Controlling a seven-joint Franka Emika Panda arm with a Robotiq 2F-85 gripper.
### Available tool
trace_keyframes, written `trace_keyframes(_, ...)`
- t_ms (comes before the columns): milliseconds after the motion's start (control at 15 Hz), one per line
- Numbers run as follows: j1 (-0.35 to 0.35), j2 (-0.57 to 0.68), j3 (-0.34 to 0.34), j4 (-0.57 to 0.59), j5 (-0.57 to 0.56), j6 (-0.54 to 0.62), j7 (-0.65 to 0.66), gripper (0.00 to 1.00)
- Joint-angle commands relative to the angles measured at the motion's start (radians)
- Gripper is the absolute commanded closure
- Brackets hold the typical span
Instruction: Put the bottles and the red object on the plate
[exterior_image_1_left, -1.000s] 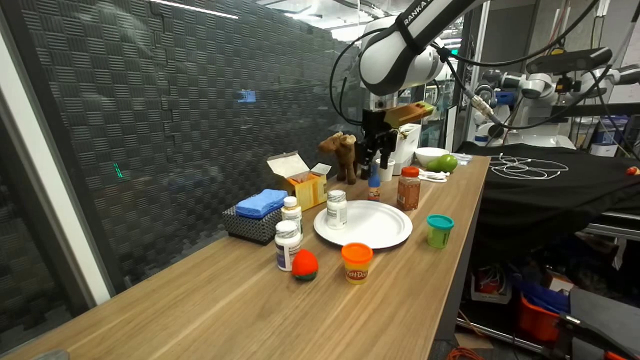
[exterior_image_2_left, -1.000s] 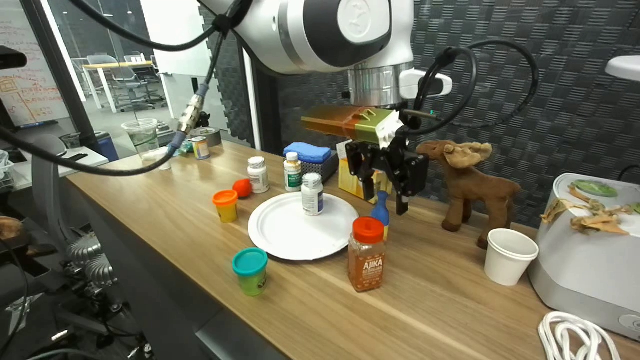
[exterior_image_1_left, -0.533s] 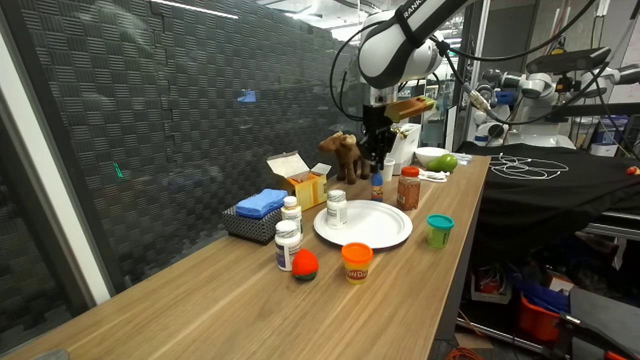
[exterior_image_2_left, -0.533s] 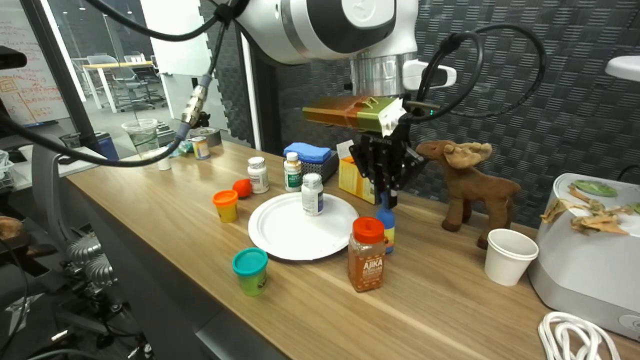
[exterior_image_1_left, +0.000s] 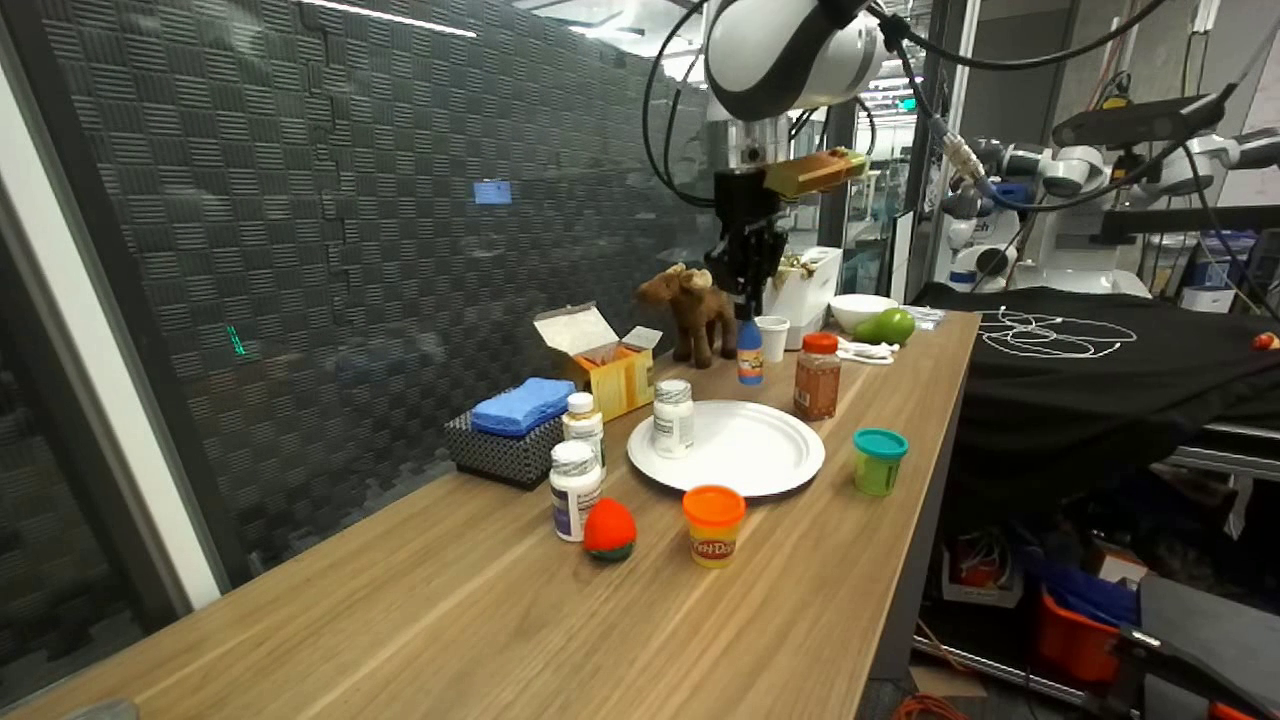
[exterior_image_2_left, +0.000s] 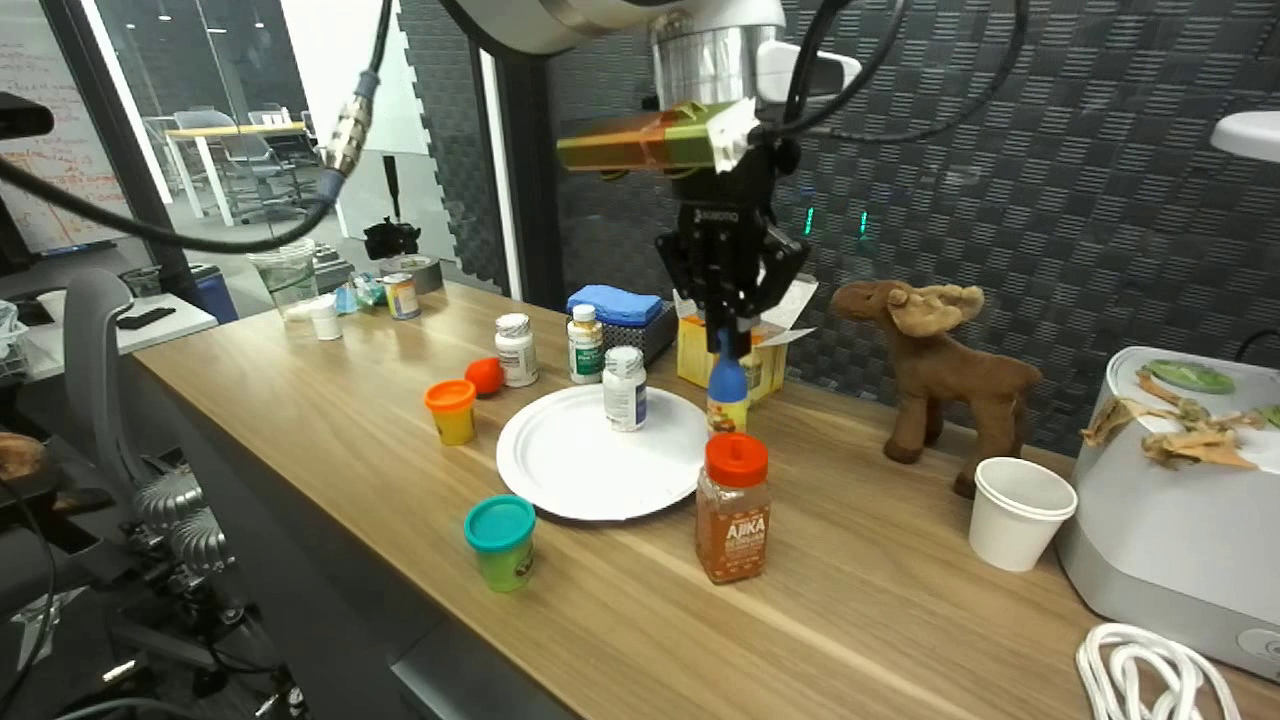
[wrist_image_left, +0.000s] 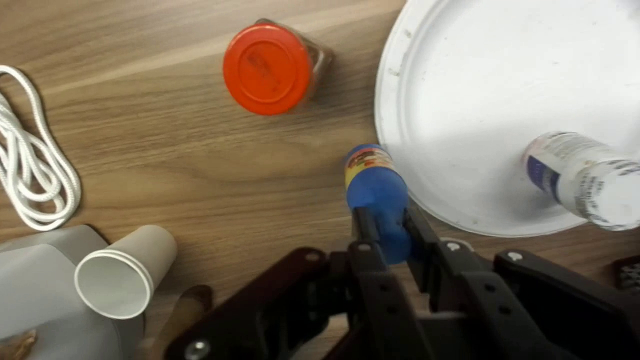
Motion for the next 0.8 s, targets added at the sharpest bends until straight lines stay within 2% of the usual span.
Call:
trace_keyframes(0, 0.014, -0.053, 0.04, -0.004, 0.052, -0.073, -0.016, 0.92)
trace_keyframes(267, 0.013, -0.037, 0.07, -0.017, 0.131, -0.068, -0.025, 0.92)
trace_keyframes(733, 0.014, 0.013, 0.078, -0.06, 0.152, 0.069, -0.028, 0.91)
